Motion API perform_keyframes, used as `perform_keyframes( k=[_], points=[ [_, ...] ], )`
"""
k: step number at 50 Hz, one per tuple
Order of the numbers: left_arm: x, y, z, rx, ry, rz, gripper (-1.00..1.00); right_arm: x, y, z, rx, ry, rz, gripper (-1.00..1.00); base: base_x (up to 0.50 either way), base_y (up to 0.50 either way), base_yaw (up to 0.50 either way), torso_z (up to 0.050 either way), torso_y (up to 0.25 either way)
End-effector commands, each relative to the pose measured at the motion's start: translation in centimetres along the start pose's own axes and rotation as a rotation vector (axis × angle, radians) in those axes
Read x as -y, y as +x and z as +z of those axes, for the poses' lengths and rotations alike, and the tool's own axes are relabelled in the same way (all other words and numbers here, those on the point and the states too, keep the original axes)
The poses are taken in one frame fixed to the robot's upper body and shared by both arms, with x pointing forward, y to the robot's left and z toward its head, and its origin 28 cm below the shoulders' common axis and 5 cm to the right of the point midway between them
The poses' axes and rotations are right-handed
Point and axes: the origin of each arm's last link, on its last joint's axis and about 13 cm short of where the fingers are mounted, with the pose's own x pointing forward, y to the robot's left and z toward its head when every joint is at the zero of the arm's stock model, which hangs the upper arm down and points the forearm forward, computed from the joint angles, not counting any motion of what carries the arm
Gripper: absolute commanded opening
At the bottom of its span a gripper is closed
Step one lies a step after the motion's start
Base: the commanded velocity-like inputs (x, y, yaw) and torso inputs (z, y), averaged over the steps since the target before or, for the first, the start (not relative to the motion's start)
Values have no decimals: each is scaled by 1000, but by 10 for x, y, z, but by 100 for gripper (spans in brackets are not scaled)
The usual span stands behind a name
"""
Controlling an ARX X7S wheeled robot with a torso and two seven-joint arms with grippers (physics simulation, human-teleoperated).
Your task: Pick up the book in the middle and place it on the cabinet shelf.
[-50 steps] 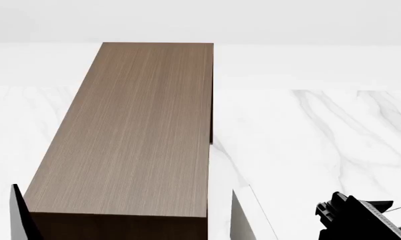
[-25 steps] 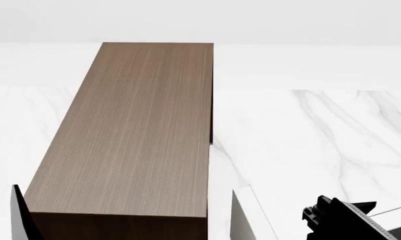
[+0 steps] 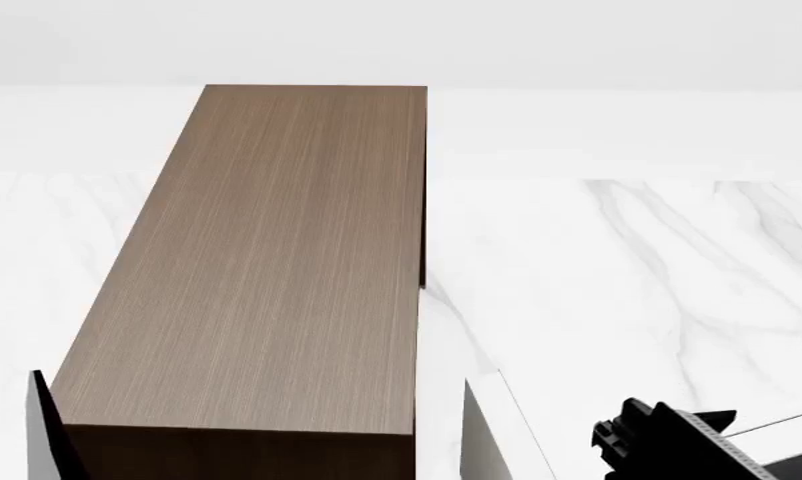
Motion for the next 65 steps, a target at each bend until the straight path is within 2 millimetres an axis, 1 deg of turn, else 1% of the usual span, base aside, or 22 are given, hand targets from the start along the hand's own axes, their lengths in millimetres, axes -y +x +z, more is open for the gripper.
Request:
perform_keyframes(
  k=[1,26,34,65],
  points=[
    [-1,1,0,9,20,2,100,-1,-4,-2,-11,-1,24,100,0,0,0,0,0],
    [-1,1,-1,4,20,-3,100,-2,-9,-7,-19,-25,50,100,0,0,0,0,0],
    [-1,1,-1,2,20,-4,100,-1,-11,-12,-28,-38,61,100,0,0,0,0,0],
    [-1,1,-2,-6,20,-4,100,-7,-12,-22,-58,-68,96,100,0,0,0,0,0]
  ],
)
